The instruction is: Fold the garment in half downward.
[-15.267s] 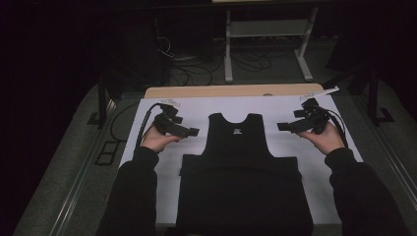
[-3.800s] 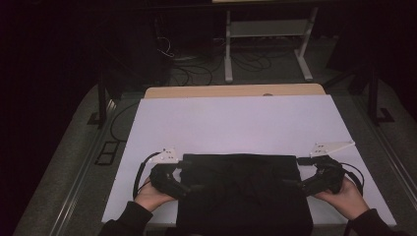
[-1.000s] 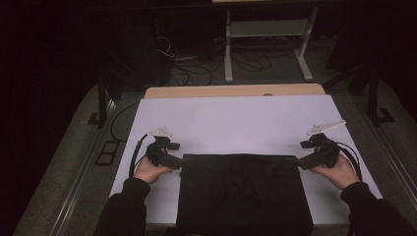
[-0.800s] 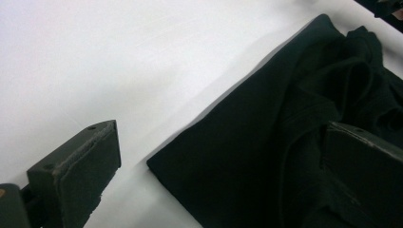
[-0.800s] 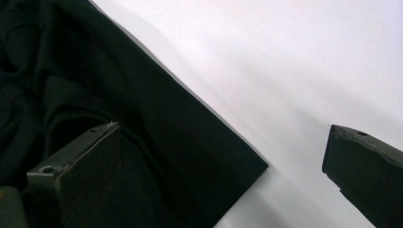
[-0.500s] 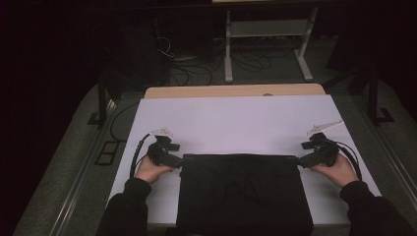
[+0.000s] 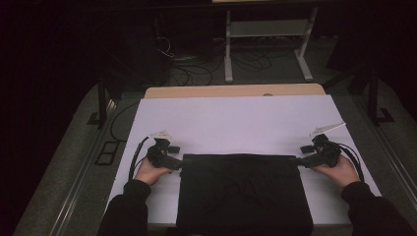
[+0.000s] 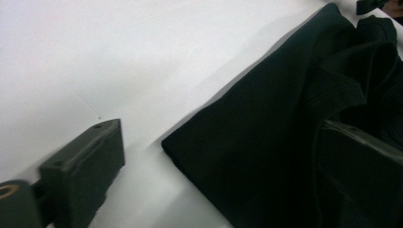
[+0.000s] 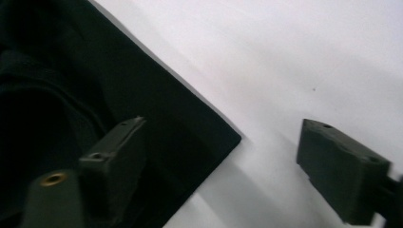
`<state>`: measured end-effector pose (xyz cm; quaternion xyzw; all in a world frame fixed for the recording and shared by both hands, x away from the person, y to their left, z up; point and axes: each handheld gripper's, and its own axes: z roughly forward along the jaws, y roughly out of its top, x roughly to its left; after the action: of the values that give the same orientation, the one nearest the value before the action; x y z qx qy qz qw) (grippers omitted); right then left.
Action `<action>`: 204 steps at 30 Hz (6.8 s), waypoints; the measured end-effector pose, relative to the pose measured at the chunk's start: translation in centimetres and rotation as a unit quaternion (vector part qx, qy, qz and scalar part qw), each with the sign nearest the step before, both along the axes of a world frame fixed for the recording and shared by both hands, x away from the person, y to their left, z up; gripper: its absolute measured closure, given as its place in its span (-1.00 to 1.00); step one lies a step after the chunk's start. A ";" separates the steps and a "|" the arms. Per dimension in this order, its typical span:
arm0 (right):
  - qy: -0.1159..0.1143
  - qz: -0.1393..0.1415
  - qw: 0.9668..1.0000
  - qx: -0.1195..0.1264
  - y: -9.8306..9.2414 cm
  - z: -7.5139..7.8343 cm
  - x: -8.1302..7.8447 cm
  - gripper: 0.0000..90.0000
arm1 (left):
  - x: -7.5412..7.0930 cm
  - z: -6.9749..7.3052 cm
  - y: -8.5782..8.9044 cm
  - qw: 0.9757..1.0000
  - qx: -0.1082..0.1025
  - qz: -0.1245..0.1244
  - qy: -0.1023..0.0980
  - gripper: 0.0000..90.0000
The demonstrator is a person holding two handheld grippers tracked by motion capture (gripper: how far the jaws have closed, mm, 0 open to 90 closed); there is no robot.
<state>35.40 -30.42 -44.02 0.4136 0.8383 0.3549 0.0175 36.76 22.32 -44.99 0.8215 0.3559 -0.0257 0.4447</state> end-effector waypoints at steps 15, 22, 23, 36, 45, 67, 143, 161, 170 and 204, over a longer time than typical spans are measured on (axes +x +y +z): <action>0.001 0.020 1.000 -0.007 0.7 -0.3 0.3 0.31 | 0.1 -0.3 0.2 1.000 -0.004 -0.008 -0.008 -0.27; -0.001 0.019 1.000 -0.014 0.8 -0.4 0.3 0.61 | 0.3 -0.5 0.0 1.000 0.002 -0.006 -0.005 0.07; -0.001 0.019 1.000 -0.018 0.9 -0.4 0.2 0.66 | 0.3 -0.5 0.0 1.000 0.004 -0.007 -0.007 0.11; 0.010 0.023 1.000 -0.002 0.9 -0.1 0.1 0.87 | 0.1 0.1 -0.8 0.999 0.042 -0.027 -0.003 0.88; 0.013 0.023 1.000 0.007 0.8 0.2 -0.1 0.89 | -0.6 1.5 -0.7 0.999 0.041 -0.017 -0.016 0.91; -0.021 -0.011 1.000 -0.010 1.5 2.3 0.3 0.91 | -0.1 3.9 -0.7 0.990 0.110 0.020 -0.084 0.92; -0.051 -0.098 0.994 0.006 1.7 8.4 12.5 0.91 | 11.3 10.7 -1.4 0.982 0.121 0.097 -0.110 0.91; -0.023 -0.111 0.994 -0.011 2.7 5.7 14.0 0.89 | 12.5 7.5 -1.7 0.982 0.139 0.094 -0.086 0.89; 0.000 -0.122 0.992 0.010 2.7 4.3 14.3 0.68 | 12.1 6.2 -1.3 0.982 0.136 0.113 -0.069 0.60; -0.078 -0.084 0.993 0.025 4.0 8.2 11.5 -1.00 | 9.4 8.4 -2.4 0.996 0.041 0.054 -0.064 -1.00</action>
<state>46.88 -26.46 -35.79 0.4539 0.7873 0.4046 0.1021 46.14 19.93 -36.55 0.8188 0.3713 0.0653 0.4329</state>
